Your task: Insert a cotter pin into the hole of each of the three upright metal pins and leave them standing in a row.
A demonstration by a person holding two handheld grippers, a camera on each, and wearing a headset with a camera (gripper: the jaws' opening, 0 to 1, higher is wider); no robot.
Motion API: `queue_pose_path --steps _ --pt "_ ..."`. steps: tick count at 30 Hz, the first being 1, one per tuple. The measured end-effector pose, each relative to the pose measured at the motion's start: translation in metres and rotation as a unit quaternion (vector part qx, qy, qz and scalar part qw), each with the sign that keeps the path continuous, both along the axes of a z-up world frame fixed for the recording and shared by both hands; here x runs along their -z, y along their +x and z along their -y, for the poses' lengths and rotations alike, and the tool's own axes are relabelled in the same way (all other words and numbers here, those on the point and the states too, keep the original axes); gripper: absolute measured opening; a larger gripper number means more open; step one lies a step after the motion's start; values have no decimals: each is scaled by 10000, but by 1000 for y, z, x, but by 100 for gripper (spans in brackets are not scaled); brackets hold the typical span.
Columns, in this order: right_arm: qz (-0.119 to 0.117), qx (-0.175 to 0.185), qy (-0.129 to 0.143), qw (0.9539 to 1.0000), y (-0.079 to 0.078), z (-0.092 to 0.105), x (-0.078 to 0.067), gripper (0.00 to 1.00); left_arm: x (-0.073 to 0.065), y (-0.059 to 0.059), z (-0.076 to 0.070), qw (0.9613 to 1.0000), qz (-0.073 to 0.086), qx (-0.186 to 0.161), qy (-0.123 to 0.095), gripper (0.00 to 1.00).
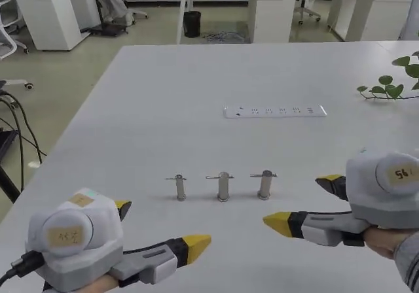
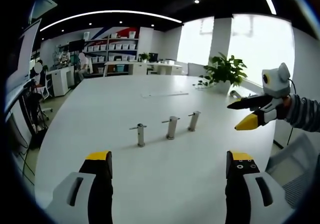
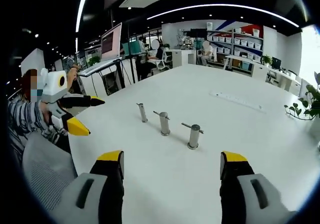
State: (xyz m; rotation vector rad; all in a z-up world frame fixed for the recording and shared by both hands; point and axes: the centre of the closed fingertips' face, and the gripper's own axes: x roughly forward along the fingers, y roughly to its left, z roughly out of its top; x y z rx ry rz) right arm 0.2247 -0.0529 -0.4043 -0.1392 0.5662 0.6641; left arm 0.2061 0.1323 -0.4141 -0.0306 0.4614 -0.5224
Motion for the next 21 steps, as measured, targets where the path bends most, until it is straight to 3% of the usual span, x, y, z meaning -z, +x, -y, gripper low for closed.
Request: queue_pose_path --steps 3,9,21 --pt "-67 92 107 9999 -4 -1 3 76 0 -1 -1 10000 0 -15 -11 93" --pt "-22 205 105 9997 -9 -1 7 76 -2 -3 -2 10000 79 -36 -4 92" --pt "57 298 113 9995 -15 -4 15 74 -1 -4 -4 9998 88 -167 -3 89"
